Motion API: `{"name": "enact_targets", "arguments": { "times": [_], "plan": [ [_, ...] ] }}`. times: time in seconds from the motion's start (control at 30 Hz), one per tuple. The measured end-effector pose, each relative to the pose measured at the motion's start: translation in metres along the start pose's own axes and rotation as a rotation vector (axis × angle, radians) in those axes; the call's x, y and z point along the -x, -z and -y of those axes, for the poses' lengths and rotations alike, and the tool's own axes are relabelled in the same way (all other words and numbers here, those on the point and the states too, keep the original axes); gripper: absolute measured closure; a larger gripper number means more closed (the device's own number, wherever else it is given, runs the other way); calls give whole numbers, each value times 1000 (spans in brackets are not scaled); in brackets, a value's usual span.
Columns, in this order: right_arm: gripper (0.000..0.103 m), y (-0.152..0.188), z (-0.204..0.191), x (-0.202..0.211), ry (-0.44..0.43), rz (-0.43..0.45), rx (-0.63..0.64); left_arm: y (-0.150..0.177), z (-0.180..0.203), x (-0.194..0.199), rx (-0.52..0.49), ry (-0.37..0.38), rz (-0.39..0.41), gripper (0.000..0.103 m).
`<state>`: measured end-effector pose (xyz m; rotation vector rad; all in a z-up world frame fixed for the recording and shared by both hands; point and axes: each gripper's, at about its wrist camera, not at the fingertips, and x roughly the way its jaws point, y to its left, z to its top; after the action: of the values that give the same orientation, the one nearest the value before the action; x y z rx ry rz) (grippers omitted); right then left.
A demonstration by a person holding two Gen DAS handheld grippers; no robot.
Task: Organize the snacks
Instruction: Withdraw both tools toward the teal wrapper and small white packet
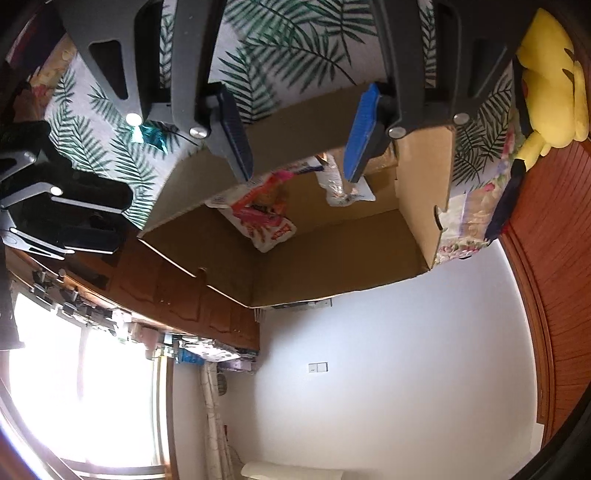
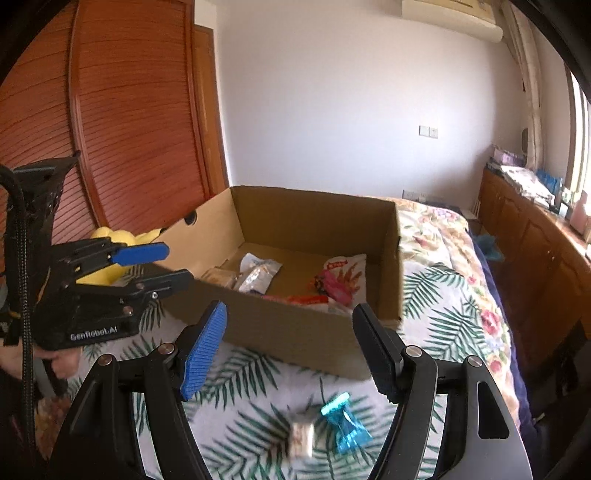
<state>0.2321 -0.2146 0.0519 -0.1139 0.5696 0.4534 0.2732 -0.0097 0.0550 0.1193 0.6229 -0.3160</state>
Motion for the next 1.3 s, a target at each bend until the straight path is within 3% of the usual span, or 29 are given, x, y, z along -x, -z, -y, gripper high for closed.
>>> {"name": "enact_targets", "arguments": {
  "times": [0.53, 1.1, 1.3],
  "plan": [
    [30, 65, 18, 20, 30, -52, -13, 40, 48, 19, -49, 75, -9, 51],
    [31, 106, 42, -25, 51, -176, -29, 89, 88, -20, -20, 132, -110, 50],
    [50, 110, 54, -46, 37, -235, -46, 94, 92, -26, -8, 137, -126, 50]
  ]
}}
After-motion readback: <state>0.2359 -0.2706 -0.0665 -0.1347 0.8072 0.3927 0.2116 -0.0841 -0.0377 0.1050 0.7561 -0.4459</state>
